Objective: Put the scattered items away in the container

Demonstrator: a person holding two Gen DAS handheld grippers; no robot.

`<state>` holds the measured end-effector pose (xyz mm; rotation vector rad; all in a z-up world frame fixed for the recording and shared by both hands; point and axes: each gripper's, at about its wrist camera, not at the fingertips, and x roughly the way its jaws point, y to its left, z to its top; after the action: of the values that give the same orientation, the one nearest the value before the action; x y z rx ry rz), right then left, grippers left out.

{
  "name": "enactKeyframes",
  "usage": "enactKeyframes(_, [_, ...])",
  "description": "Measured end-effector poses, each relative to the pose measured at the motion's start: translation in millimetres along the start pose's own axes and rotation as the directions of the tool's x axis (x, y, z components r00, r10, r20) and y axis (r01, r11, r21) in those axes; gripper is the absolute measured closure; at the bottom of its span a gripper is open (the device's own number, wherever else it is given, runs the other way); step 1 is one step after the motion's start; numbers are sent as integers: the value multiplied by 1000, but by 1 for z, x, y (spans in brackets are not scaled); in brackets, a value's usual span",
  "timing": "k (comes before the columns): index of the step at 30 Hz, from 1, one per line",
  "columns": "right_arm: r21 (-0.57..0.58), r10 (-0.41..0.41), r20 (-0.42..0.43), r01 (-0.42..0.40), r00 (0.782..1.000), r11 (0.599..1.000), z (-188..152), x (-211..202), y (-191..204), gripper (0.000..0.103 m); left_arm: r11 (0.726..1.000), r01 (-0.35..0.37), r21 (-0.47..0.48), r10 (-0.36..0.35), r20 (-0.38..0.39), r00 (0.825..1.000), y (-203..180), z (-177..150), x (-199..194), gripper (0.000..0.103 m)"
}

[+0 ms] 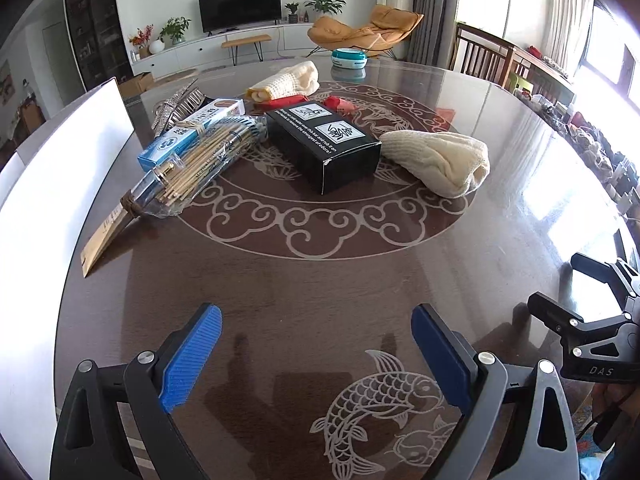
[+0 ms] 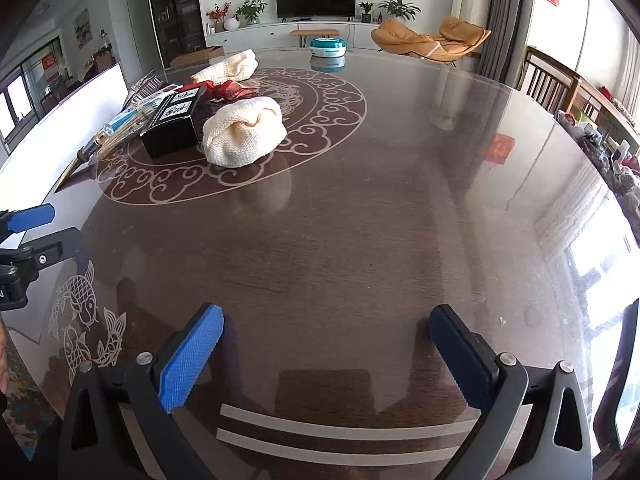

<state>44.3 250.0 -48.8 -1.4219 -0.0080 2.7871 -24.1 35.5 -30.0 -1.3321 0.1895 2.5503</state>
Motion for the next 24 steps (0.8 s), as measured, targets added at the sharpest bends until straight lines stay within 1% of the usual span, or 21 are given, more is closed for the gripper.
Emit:
enactKeyframes(6, [15,-9,35,9,999,1000,-2,-2,1,0,1000,-18,-20,17,-24,1000,6,3,19,6])
enactKeyframes(9, [21,-14,47,13,999,1000,-4,-3,1,0,1000,-26,-16,26,-10,1000,8,3,22,6])
enactKeyframes(11, [23,-15,49,14,999,1000,-4,-3,1,0,999,-27,-16,27,-4,1000,9,4,23,5])
enactKeyframes(13, [27,-18,47,17,999,999,-3,-3,1,0,999,-32,-20,32,-1,1000,10,5,25,0])
enactKeyframes(24, [41,-30,31,29,999,999,-1,-1,2,0,999,-34,-27,34,13,999,13,6,26,0])
